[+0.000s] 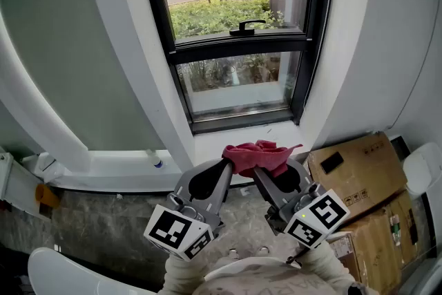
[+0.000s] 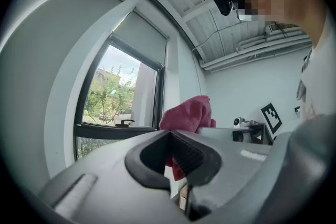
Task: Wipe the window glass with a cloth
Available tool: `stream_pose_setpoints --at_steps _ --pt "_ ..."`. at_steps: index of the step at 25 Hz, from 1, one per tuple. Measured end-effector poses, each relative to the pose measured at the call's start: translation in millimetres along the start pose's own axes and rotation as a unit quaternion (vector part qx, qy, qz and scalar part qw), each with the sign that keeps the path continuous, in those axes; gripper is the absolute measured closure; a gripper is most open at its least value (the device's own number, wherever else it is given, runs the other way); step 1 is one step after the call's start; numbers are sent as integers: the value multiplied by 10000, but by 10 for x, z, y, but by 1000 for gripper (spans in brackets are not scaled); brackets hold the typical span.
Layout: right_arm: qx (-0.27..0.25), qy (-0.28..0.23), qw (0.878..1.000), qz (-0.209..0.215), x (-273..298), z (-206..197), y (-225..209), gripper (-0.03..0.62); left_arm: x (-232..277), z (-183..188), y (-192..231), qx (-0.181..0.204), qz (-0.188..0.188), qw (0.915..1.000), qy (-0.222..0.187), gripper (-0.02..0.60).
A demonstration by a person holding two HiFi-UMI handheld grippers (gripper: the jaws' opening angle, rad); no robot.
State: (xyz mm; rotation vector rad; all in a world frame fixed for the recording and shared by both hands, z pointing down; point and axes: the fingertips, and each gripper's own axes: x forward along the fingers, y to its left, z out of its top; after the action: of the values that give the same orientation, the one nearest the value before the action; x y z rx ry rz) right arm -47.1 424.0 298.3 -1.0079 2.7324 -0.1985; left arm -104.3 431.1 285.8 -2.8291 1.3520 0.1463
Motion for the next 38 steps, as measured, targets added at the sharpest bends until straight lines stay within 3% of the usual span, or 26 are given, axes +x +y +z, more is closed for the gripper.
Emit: stream_pose_setpoints --at_steps 11,15,21,24,29,38 --pt "101 -71 9999 -96 36 7 1 473 -19 29 62 70 9 10000 -62 581" --pt "247 -239 9992 -203 168 -66 0 473 -67 -28 297 169 -43 9998 -129 581" --pt "-81 -257 9988 -408 336 -119 -201 474 118 -83 552 133 -118 9997 -165 581" --pt "-252 -249 9982 -489 491 -99 -535 474 439 -82 753 110 -46 9997 -196 581" --pt "-44 -220 9989 -402 711 -37 -1315 474 1227 -127 910 238 -65 9996 -127 581" --pt "-97 -245 9997 -10 1030 450 -2607 474 2617 56 1046 438 137 9986 -246 581"
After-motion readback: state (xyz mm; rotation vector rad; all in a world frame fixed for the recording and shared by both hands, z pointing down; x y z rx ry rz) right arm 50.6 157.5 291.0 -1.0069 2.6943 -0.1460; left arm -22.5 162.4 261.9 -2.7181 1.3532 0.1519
